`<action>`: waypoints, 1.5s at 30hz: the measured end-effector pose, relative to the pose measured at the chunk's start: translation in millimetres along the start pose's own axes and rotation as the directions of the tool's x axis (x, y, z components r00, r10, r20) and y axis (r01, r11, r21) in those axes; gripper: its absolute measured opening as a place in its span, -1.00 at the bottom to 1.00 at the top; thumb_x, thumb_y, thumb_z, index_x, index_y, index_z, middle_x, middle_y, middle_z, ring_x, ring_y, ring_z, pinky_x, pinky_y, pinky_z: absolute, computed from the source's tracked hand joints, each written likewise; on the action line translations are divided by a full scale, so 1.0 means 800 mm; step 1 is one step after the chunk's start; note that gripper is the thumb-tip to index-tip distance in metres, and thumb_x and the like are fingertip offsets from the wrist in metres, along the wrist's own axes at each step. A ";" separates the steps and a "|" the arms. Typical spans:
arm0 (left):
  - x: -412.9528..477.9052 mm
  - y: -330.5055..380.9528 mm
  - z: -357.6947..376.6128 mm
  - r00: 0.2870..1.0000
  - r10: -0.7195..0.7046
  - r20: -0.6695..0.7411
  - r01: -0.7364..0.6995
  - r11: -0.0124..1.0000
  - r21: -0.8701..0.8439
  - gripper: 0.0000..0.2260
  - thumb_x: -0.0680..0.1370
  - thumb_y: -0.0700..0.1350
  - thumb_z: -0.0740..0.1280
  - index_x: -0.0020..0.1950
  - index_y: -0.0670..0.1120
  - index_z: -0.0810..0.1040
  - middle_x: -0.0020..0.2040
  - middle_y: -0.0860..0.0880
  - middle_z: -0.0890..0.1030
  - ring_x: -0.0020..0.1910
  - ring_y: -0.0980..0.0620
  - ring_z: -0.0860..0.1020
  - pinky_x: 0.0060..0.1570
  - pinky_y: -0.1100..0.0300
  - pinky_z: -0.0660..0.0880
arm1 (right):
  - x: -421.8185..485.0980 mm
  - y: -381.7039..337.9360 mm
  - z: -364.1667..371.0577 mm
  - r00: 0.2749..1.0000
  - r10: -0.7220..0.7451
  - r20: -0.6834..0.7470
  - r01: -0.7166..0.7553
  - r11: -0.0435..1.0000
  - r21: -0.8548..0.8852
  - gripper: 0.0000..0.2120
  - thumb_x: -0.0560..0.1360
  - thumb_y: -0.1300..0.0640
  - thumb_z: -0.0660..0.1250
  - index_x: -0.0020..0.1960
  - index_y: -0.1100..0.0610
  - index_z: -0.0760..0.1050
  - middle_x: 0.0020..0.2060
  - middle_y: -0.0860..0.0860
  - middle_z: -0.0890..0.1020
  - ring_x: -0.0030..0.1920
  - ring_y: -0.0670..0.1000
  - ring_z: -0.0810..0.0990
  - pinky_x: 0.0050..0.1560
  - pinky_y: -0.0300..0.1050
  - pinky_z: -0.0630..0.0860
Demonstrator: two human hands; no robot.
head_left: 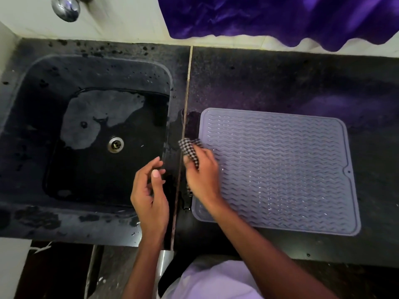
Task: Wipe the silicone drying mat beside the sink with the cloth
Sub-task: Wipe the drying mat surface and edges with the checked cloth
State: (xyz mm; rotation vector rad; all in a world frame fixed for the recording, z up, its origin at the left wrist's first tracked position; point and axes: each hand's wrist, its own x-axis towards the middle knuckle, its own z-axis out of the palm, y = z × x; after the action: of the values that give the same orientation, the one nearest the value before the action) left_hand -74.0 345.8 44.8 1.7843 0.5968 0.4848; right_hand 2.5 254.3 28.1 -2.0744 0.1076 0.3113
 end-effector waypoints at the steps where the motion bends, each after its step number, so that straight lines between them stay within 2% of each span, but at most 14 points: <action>1: 0.001 0.003 -0.001 1.000 0.009 -0.021 -0.009 1.000 -0.005 -0.76 0.71 -0.18 0.17 0.32 -0.14 0.54 0.16 -0.07 0.62 0.08 -0.04 0.63 0.03 -0.01 0.60 | 0.002 -0.007 0.006 0.998 0.011 0.056 -0.015 0.997 0.071 -0.67 0.57 0.07 0.28 0.32 0.01 0.50 0.16 -0.02 0.55 0.09 -0.12 0.47 0.16 -0.30 0.39; 4: 0.003 0.010 -0.007 0.993 0.054 -0.105 -0.056 0.998 -0.019 -0.75 0.71 -0.20 0.16 0.32 -0.19 0.52 0.12 -0.12 0.63 0.03 -0.03 0.63 -0.01 0.07 0.59 | -0.004 -0.031 -0.007 0.992 -0.027 0.125 -0.010 0.958 0.288 -0.73 0.55 -0.01 0.27 0.22 -0.01 0.54 0.07 -0.02 0.62 0.10 -0.04 0.58 0.17 0.09 0.53; 7: 0.006 0.008 -0.011 0.991 0.050 -0.126 -0.055 0.998 -0.036 -0.76 0.72 -0.19 0.15 0.32 -0.18 0.52 0.11 -0.14 0.63 0.01 -0.03 0.62 -0.04 0.09 0.59 | -0.023 -0.043 -0.061 0.993 -0.011 0.114 -0.044 0.882 0.469 -0.75 0.58 0.08 0.28 0.23 0.09 0.53 0.08 0.06 0.64 0.06 0.07 0.64 0.06 0.18 0.60; 10: 0.006 0.002 -0.008 0.996 -0.005 -0.093 0.000 0.999 -0.052 -0.76 0.71 -0.19 0.16 0.31 -0.17 0.53 0.12 -0.10 0.63 0.03 -0.01 0.62 -0.01 0.06 0.59 | -0.036 -0.028 -0.126 0.995 0.094 0.011 -0.091 0.909 0.406 -0.75 0.59 0.14 0.26 0.25 0.11 0.51 0.04 0.10 0.62 -0.04 0.16 0.65 -0.09 0.19 0.64; 12: 0.004 -0.003 -0.003 0.998 -0.048 -0.047 0.045 0.996 -0.073 -0.77 0.71 -0.19 0.18 0.30 -0.17 0.55 0.14 -0.10 0.64 0.05 0.00 0.63 0.03 0.01 0.60 | -0.041 0.000 -0.161 0.984 0.086 -0.153 -0.064 0.988 0.144 -0.71 0.58 0.14 0.27 0.30 0.10 0.51 0.09 0.06 0.59 0.00 0.08 0.59 0.02 0.08 0.59; 15: 0.001 -0.010 0.006 0.995 -0.071 0.066 0.077 0.994 -0.083 -0.74 0.69 -0.10 0.19 0.31 -0.12 0.56 0.19 -0.09 0.64 0.10 -0.01 0.64 0.06 -0.04 0.61 | -0.052 0.057 -0.186 0.951 0.038 -0.305 -0.097 0.979 -0.181 -0.64 0.58 0.18 0.29 0.37 0.15 0.46 0.16 0.06 0.53 0.09 -0.05 0.46 0.06 -0.30 0.33; 18: -0.001 -0.011 0.019 0.978 -0.124 0.168 0.142 0.984 -0.105 -0.62 0.65 0.05 0.18 0.38 -0.10 0.53 0.23 -0.04 0.63 0.18 0.00 0.63 0.14 0.01 0.60 | -0.064 0.104 -0.167 0.930 0.002 -0.367 -0.113 0.953 -0.281 -0.63 0.55 0.14 0.24 0.32 0.26 0.47 0.12 0.21 0.55 0.11 0.14 0.49 0.10 -0.22 0.28; 21: -0.007 -0.009 0.025 0.965 -0.156 0.211 0.189 0.971 -0.146 -0.58 0.65 0.07 0.16 0.43 -0.09 0.49 0.25 -0.01 0.62 0.23 0.02 0.61 0.19 0.07 0.57 | -0.077 0.108 -0.117 0.913 -0.015 -0.408 -0.102 0.960 -0.262 -0.60 0.53 0.11 0.21 0.29 0.30 0.47 0.09 0.23 0.53 0.09 0.15 0.49 0.12 -0.17 0.33; 24: -0.019 -0.009 0.008 0.982 -0.130 0.138 0.155 0.970 -0.189 -0.62 0.68 0.01 0.13 0.44 -0.09 0.48 0.24 -0.04 0.63 0.23 -0.03 0.61 0.17 0.08 0.57 | -0.095 0.084 -0.060 0.921 0.000 -0.390 -0.076 0.981 -0.180 -0.59 0.56 0.04 0.19 0.30 0.27 0.47 0.10 0.16 0.54 0.05 0.07 0.50 0.07 -0.21 0.36; 32: 0.008 -0.009 -0.035 0.996 -0.078 -0.049 0.069 0.983 -0.170 -0.65 0.73 -0.07 0.07 0.43 -0.17 0.45 0.22 -0.14 0.61 0.16 -0.08 0.62 0.09 0.09 0.58 | -0.086 -0.009 0.049 0.991 -0.136 0.002 0.135 0.989 0.055 -0.63 0.58 0.06 0.20 0.35 0.11 0.46 0.16 0.02 0.54 0.17 -0.02 0.51 0.24 -0.11 0.43; 35: 0.008 -0.011 -0.040 0.997 -0.079 -0.020 0.075 0.987 -0.140 -0.66 0.73 -0.06 0.07 0.41 -0.13 0.48 0.22 -0.11 0.61 0.19 -0.06 0.62 0.14 0.03 0.58 | -0.094 -0.026 0.018 0.977 -0.209 -0.048 0.214 0.970 0.112 -0.66 0.60 0.09 0.23 0.34 0.15 0.47 0.14 0.01 0.56 0.14 -0.09 0.52 0.20 -0.29 0.40; 38: 0.001 -0.015 -0.028 0.995 -0.093 0.019 0.095 0.985 -0.144 -0.63 0.70 0.03 0.11 0.39 -0.10 0.50 0.23 -0.10 0.62 0.23 -0.05 0.61 0.22 -0.04 0.56 | -0.099 -0.016 -0.038 0.967 -0.198 -0.160 0.217 0.970 0.111 -0.73 0.58 0.08 0.27 0.21 0.17 0.55 0.00 0.00 0.59 0.01 -0.08 0.55 0.07 -0.25 0.45; 41: -0.012 -0.023 -0.010 0.992 -0.087 0.089 0.097 0.989 -0.110 -0.57 0.66 0.10 0.14 0.41 -0.10 0.51 0.28 -0.06 0.62 0.30 -0.02 0.58 0.32 -0.09 0.50 | -0.101 0.014 -0.108 0.950 -0.131 -0.283 0.147 0.989 0.033 -0.80 0.56 0.03 0.27 0.11 0.08 0.55 -0.10 -0.03 0.57 -0.11 -0.08 0.53 -0.09 -0.30 0.44; 45: -0.030 -0.023 0.015 0.978 0.014 0.209 -0.015 1.000 0.003 -0.62 0.68 0.03 0.13 0.39 -0.09 0.53 0.33 -0.01 0.59 0.35 0.07 0.53 0.38 -0.02 0.46 | -0.096 0.074 -0.195 0.909 -0.060 -0.412 -0.021 0.982 -0.190 -0.74 0.59 0.16 0.27 0.22 0.27 0.51 0.00 0.10 0.53 -0.07 -0.03 0.43 -0.11 -0.56 0.26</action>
State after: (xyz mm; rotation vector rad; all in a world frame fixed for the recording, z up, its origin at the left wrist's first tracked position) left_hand -88.6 326.2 22.7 1.8173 0.4383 0.3003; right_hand -56.4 85.9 72.2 -2.3048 0.3254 -0.1476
